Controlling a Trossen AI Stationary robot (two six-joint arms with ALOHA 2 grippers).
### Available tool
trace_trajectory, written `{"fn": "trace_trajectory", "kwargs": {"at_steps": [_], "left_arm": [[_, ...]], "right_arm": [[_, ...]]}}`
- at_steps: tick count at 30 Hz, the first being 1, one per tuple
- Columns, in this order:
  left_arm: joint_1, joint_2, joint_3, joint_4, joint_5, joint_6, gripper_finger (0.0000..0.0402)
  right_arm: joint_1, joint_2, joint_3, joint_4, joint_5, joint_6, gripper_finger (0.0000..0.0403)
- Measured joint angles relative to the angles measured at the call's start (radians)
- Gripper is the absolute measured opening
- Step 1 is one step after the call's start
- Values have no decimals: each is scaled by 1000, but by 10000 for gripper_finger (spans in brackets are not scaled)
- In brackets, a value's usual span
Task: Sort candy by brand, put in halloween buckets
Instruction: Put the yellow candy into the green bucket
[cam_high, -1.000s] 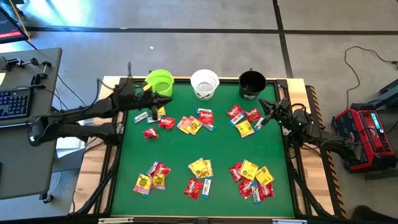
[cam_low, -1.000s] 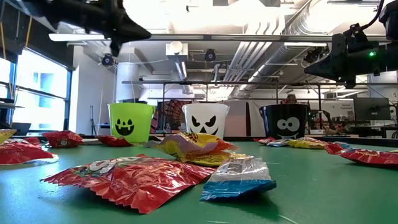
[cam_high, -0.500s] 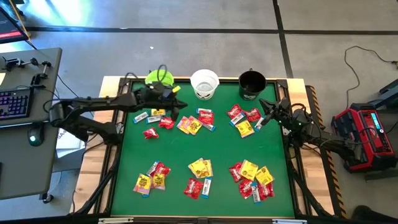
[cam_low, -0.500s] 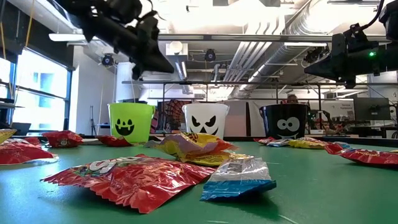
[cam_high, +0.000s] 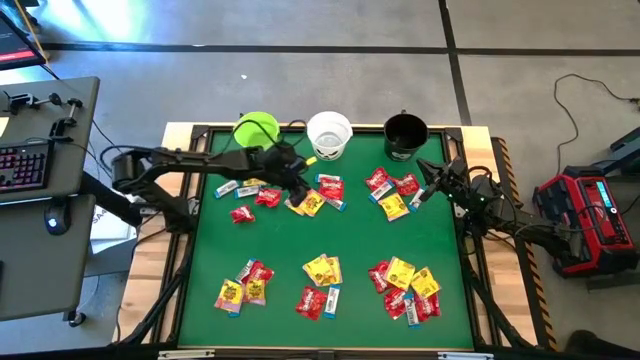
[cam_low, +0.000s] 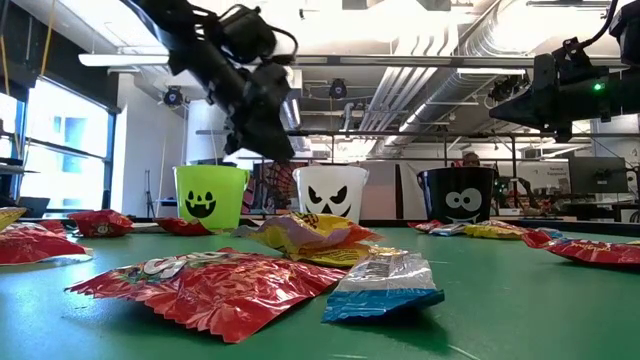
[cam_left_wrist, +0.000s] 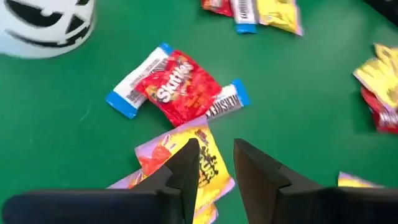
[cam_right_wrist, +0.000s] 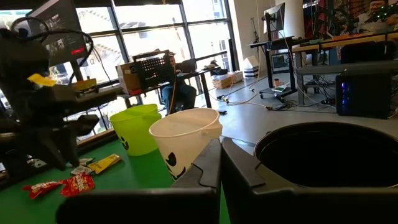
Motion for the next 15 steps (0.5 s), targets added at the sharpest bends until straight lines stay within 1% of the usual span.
{"fn": "trace_trajectory", "kwargs": {"at_steps": [3,4,7,9,12,15], "left_arm": [[1,62,47,-56,-76,-32,102],[1,85,64,-74,-88,-33,103],[6,148,119,-139,-93,-36,104],[6,185,146,-169,-116,-35,104],[6,224,169,-175,-135,-37,107],[6,243,180,-176,-135,-75,118]], "right_arm": [[0,0,0,0,0,0,0],[0,0,0,0,0,0,0],[0,0,0,0,0,0,0],[0,0,0,0,0,0,0],[0,0,0,0,0,0,0],[0,0,0,0,0,0,0]]}}
